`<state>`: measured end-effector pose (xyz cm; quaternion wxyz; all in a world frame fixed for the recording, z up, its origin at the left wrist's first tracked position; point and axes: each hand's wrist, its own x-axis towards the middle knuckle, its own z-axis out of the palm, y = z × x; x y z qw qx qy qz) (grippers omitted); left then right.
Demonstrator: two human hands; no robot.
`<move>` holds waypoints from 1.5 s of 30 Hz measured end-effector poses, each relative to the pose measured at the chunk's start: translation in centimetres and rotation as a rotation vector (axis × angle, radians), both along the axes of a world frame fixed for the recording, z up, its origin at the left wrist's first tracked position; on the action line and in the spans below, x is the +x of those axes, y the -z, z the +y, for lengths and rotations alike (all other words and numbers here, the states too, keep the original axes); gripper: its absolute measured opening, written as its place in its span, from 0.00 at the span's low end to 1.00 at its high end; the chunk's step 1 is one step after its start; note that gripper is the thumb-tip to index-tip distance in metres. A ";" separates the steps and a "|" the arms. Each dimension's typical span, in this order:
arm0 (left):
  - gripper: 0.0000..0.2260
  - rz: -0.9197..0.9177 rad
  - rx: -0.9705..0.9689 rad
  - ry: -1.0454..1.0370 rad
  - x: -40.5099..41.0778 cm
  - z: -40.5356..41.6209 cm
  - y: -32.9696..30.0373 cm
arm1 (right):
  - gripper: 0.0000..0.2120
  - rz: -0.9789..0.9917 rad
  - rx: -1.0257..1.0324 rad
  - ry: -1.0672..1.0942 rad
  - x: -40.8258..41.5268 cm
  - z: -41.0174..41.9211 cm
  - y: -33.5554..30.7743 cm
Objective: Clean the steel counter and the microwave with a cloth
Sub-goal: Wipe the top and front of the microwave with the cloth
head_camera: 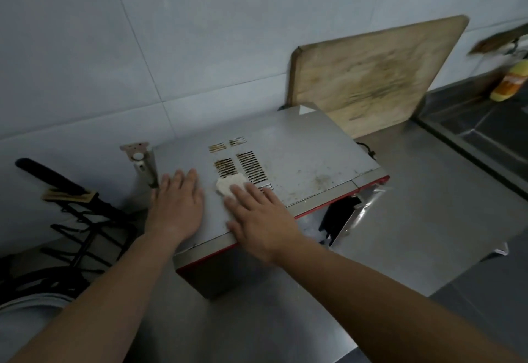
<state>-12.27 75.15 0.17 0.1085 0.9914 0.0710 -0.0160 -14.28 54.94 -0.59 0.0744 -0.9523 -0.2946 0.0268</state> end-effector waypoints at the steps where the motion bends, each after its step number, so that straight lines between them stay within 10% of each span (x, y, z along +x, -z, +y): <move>1: 0.26 0.026 0.007 0.001 0.1 -0.2 0.1 | 0.27 0.002 -0.001 0.056 0.4 -1.5 0.1; 9: 0.29 0.083 0.073 0.309 1.8 -8.3 -1.2 | 0.25 -0.060 0.100 0.590 3.4 -14.7 1.6; 16: 0.31 0.156 0.153 0.541 4.1 -11.7 0.2 | 0.24 -0.294 0.543 0.900 -0.9 -8.0 5.5; 22: 0.29 0.108 0.175 0.635 5.6 -10.4 0.5 | 0.32 0.066 1.161 0.867 -8.6 3.9 6.7; 33: 0.35 0.085 0.204 0.720 6.0 -10.0 1.2 | 0.30 -0.171 1.770 1.287 0.7 -1.1 7.8; 40: 0.39 0.093 0.188 0.780 6.6 -9.7 1.1 | 0.40 0.111 2.170 1.535 3.0 -1.8 19.2; 45: 0.40 0.096 0.192 0.790 6.6 -9.7 1.0 | 0.43 0.137 2.134 1.618 3.6 -0.6 19.8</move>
